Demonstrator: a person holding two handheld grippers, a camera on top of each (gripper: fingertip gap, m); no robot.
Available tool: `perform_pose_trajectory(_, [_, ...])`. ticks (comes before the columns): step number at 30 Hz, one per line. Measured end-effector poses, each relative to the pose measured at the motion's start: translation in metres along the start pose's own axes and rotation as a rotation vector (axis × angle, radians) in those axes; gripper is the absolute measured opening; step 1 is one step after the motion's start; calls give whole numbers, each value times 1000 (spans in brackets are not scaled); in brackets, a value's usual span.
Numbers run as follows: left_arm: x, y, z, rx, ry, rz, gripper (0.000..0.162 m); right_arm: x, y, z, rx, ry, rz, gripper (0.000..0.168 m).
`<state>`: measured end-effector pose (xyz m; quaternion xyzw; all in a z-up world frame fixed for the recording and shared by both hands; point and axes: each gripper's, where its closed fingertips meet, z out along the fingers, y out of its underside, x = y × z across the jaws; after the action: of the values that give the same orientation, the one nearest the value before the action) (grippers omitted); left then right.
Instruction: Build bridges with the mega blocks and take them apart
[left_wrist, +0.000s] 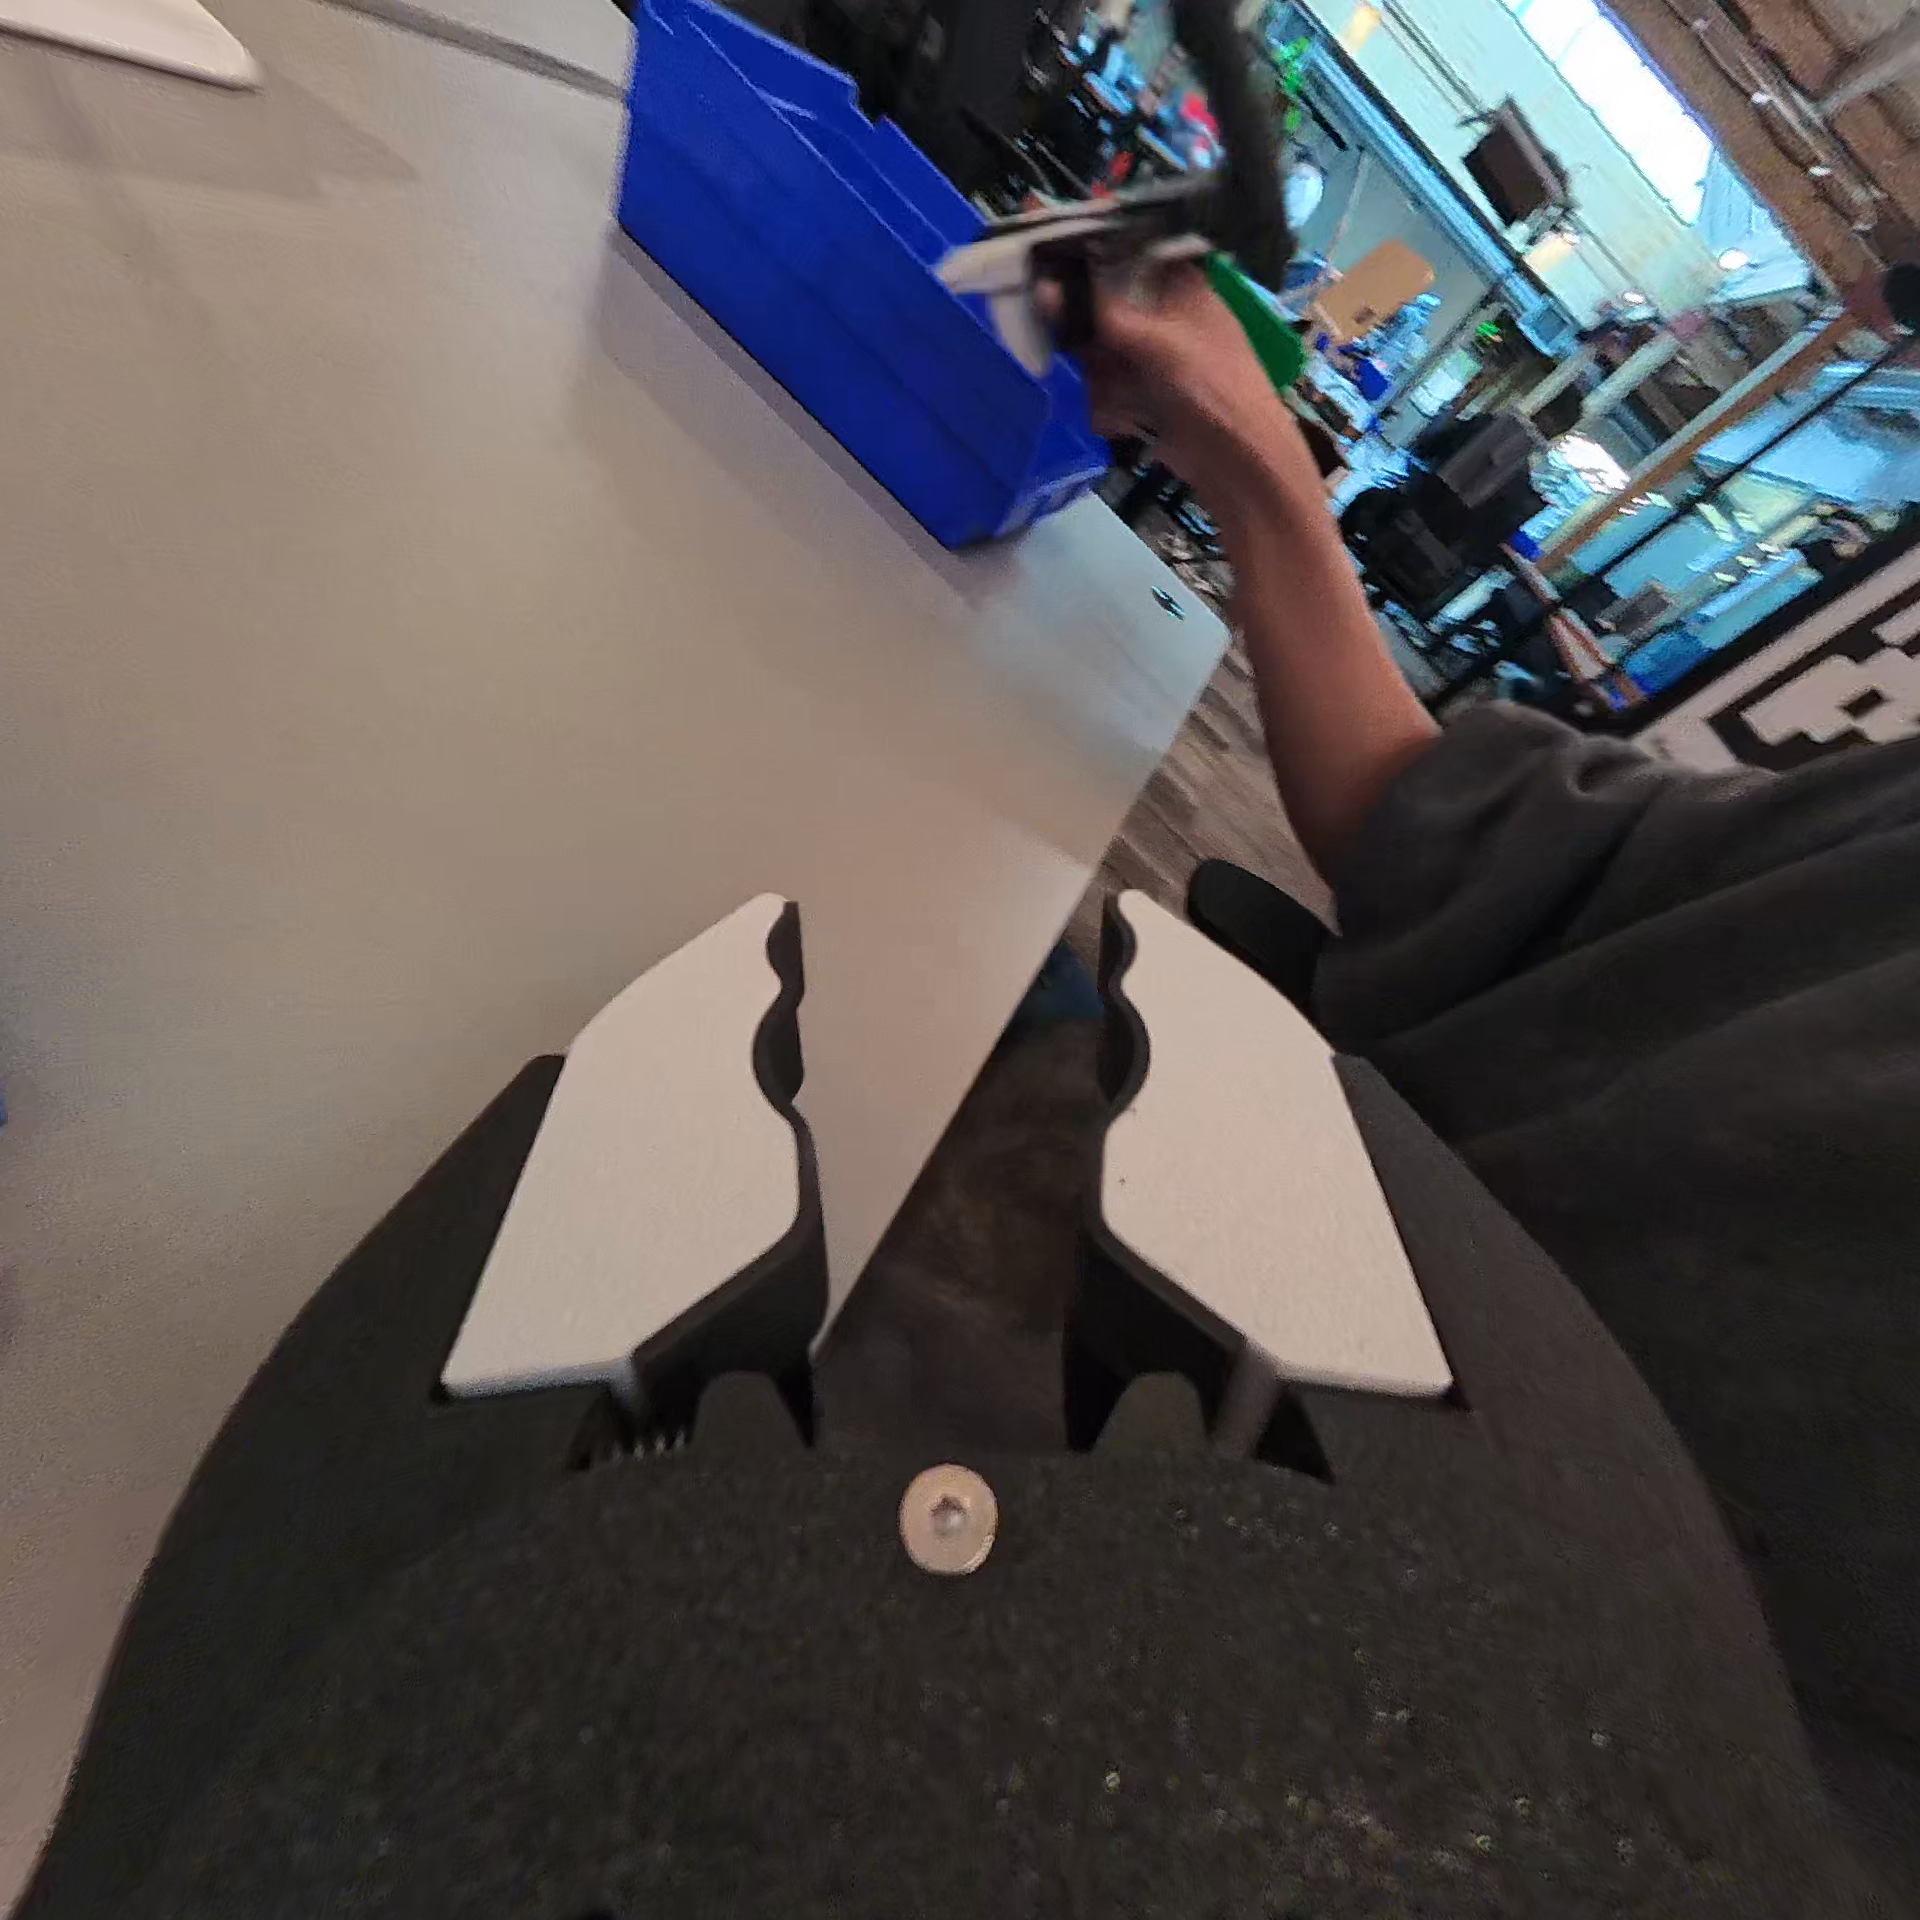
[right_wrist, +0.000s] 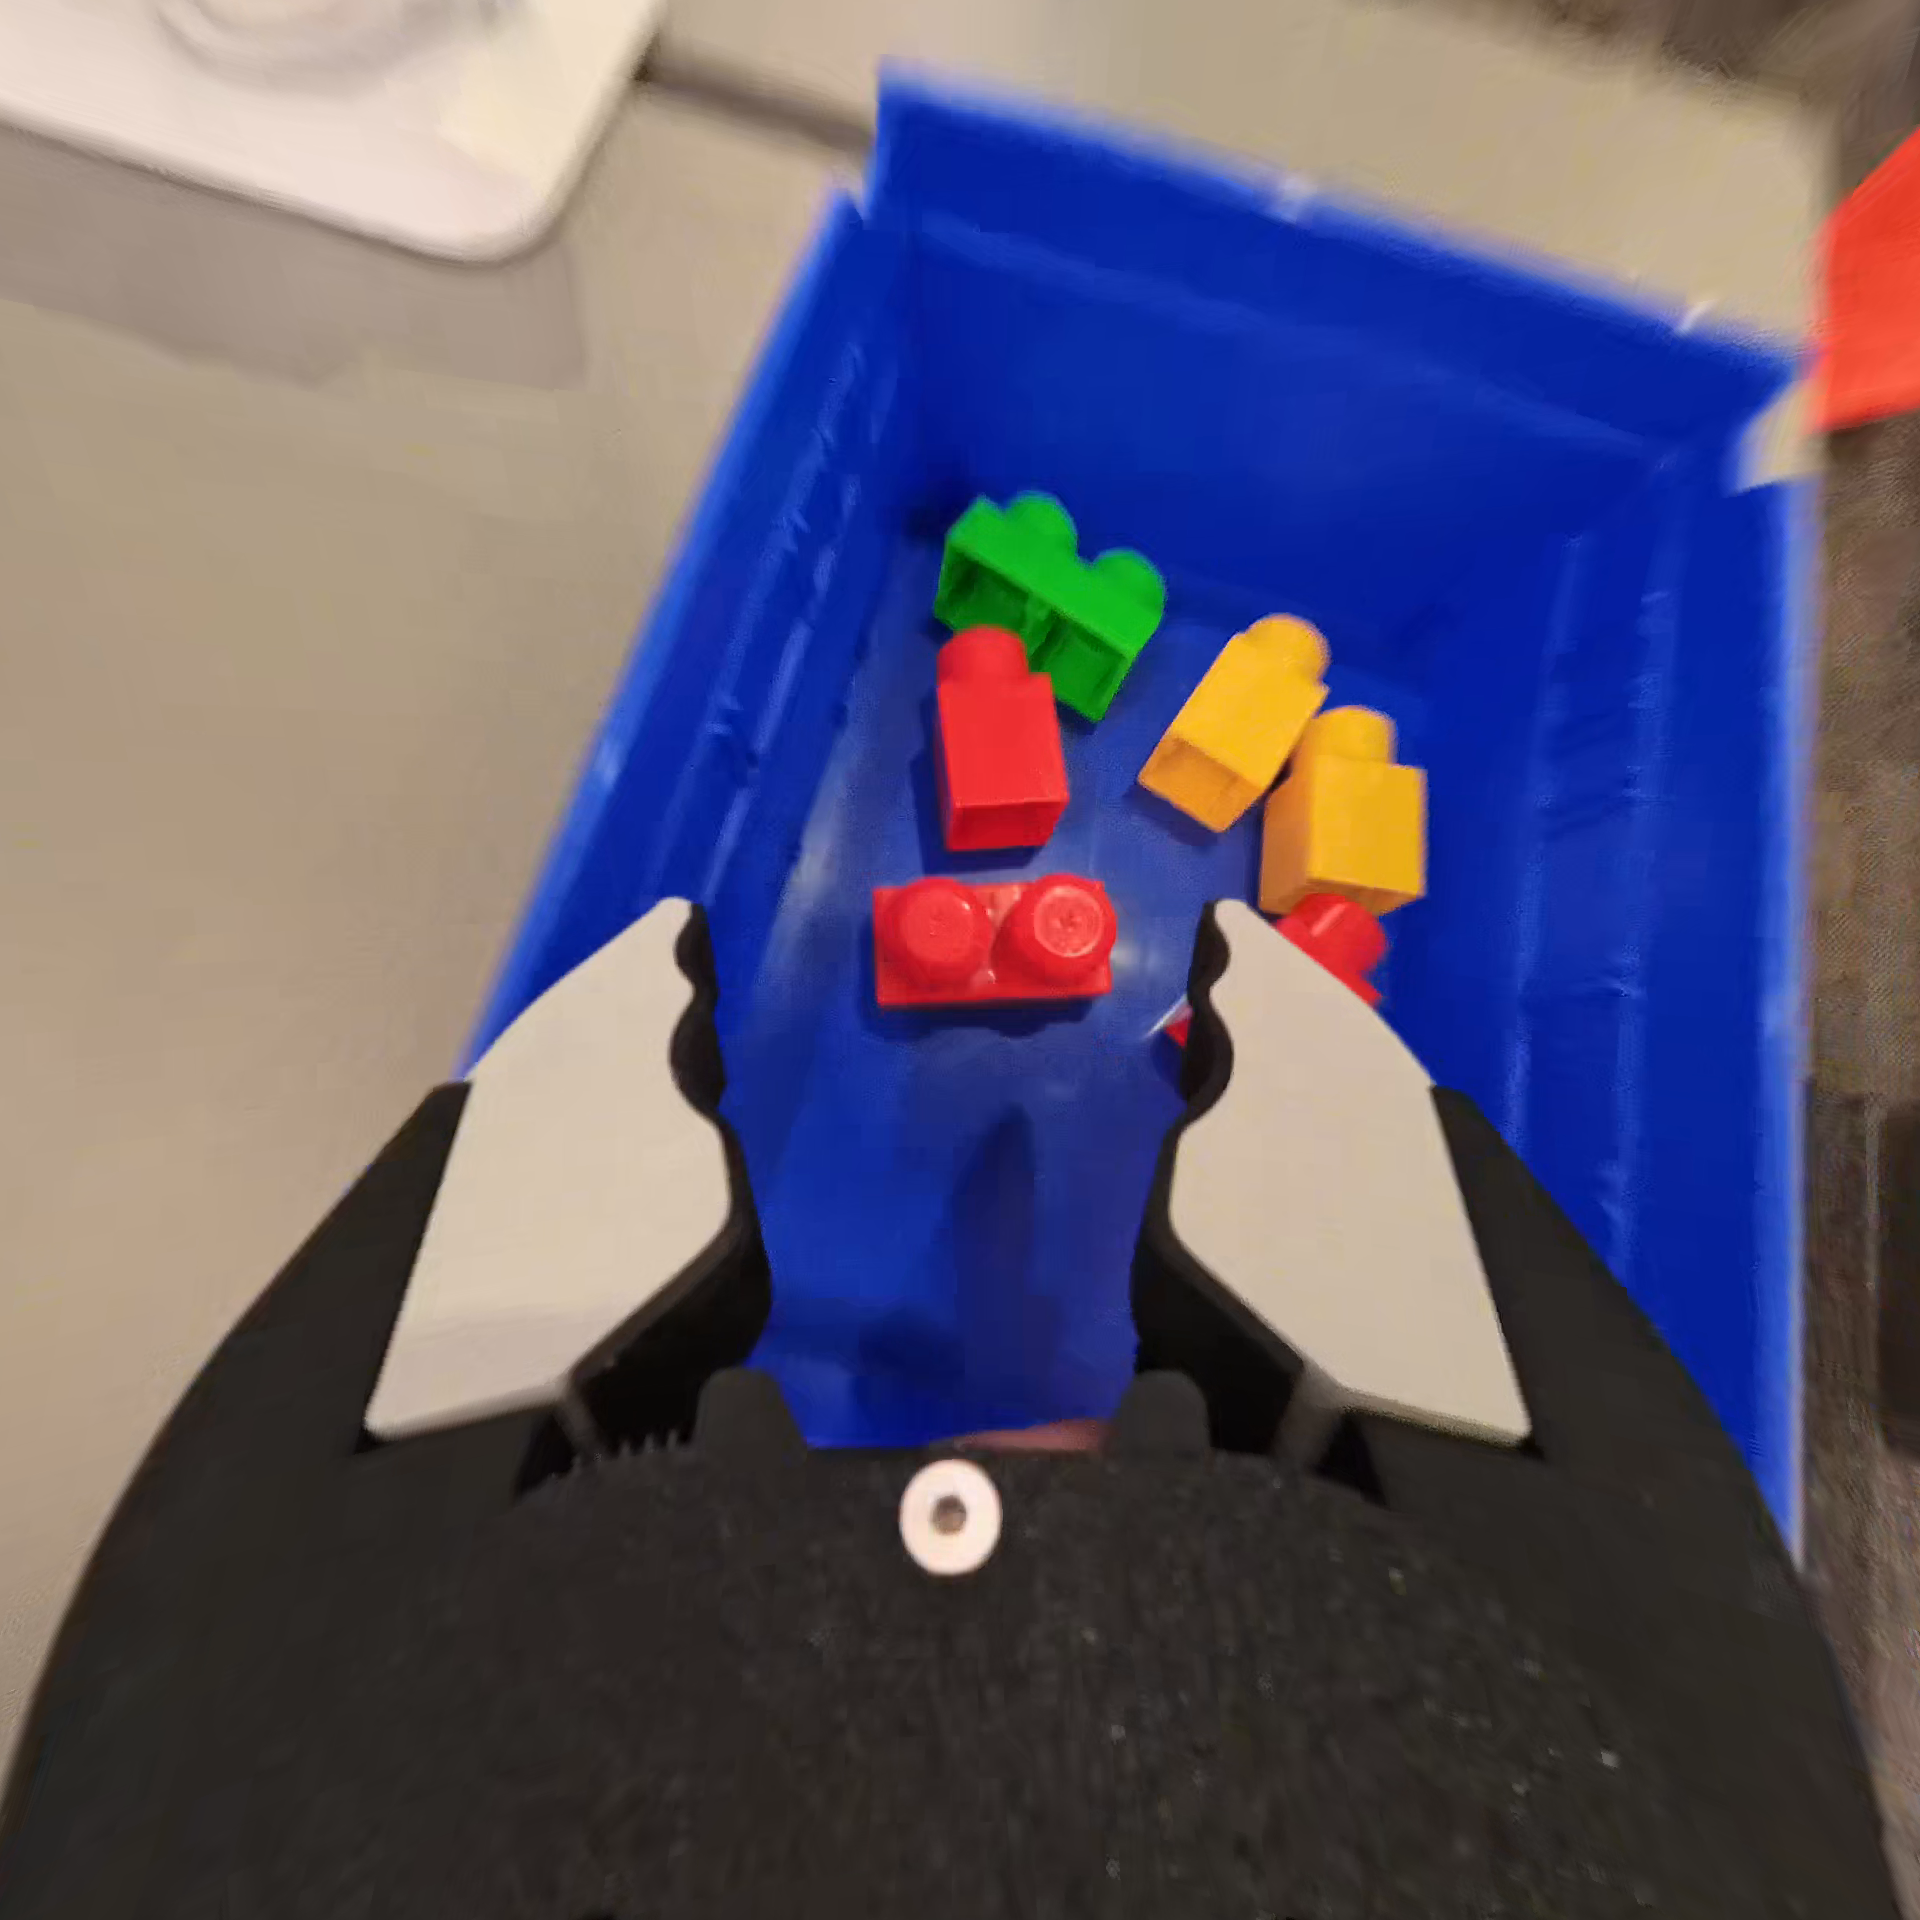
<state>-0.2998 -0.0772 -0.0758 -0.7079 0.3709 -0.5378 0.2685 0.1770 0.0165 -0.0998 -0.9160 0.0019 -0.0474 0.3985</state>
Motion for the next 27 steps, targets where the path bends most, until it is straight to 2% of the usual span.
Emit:
perform_pose_trajectory(2, [-10, -7, -11, 39, -90, 30, 56, -29, -15, -48, 247, -28, 34, 80])
perform_pose_trajectory(4, [-25, -15, -25, 77, -207, 44, 58, -94, -11, -88, 443, -207, 47, 72])
perform_pose_trajectory(7, [-54, -23, -49, 121, -391, 45, 61, -198, 24, -104, 460, -479, 78, 74])
perform_pose_trajectory(11, [-101, -38, -88, 139, -679, -12, 61, -279, 59, -91, 408, -565, -47, 70])
perform_pose_trajectory(13, [-130, -56, -113, 149, -847, -49, 61, -300, 69, -86, 392, -574, -108, 68])
perform_pose_trajectory(16, [-177, -76, -139, 70, -1054, -129, 63, -322, 78, -88, 364, -646, -127, 67])
perform_pose_trajectory(18, [-202, -87, -142, 19, -1103, -213, 62, -324, 81, -88, 367, -637, -160, 67])
perform_pose_trajectory(21, [-237, -102, -164, 3, -1307, -278, 59, -317, 81, -86, 382, -587, -213, 66])
perform_pose_trajectory(24, [-260, -96, -164, -41, -1371, -393, 57, -311, 80, -86, 380, -596, -194, 66])
perform_pose_trajectory(26, [-272, -88, -168, -84, -1449, -440, 64, -309, 82, -85, 362, -603, -182, 66])
perform_pose_trajectory(27, [-277, -84, -164, -103, -1455, -461, 62, -308, 83, -84, 356, -605, -179, 66])
